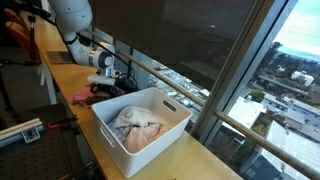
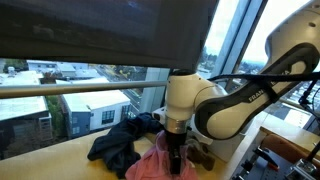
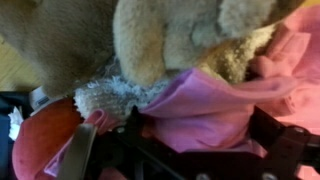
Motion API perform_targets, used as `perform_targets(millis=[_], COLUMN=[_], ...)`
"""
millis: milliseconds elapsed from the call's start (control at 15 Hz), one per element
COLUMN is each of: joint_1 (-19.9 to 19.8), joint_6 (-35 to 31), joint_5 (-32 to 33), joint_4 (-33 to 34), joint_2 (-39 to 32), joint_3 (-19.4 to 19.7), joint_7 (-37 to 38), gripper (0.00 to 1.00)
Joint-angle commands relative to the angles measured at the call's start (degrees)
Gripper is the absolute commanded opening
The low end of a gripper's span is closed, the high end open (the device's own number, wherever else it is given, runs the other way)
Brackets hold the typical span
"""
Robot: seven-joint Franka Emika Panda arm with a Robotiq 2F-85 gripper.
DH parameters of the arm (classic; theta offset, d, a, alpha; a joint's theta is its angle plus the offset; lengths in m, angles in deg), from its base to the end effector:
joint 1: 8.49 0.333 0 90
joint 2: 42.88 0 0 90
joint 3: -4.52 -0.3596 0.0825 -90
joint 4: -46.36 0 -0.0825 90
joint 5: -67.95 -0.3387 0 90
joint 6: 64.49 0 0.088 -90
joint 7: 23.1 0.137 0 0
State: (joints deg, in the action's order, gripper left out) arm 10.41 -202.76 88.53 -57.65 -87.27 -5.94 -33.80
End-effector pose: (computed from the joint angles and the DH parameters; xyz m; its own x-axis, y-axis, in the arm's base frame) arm 0.5519 0.2912 0.1431 0.5794 0.7976 -0.1676 0.8121 -0.5824 0.0358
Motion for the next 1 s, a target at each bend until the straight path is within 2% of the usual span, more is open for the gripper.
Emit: perform_targets(millis=[0, 67, 133, 667, 733, 933], joint_1=[0.23, 0.21, -0.05, -2.79, -3.01, -3.75], joint_6=[2.45, 2.98, 3.64, 10.87, 11.94, 15.40], joint_5=[-0.97, -0.93, -1.20, -6.93, -7.67, -10.02], joint_4=[3.65, 3.07, 2.34, -5.52, -6.14, -6.57], joint_2=[-2.73, -1.69, -0.24, 15.93, 18.10, 25.10], joint_3=[0.66, 0.53, 0.19, -2.61, -2.83, -3.52], joint_7=[-0.40, -0.39, -0.52, -1.73, -1.99, -2.96], gripper=[0.75, 0.74, 0.68, 0.05, 0.01, 0.00])
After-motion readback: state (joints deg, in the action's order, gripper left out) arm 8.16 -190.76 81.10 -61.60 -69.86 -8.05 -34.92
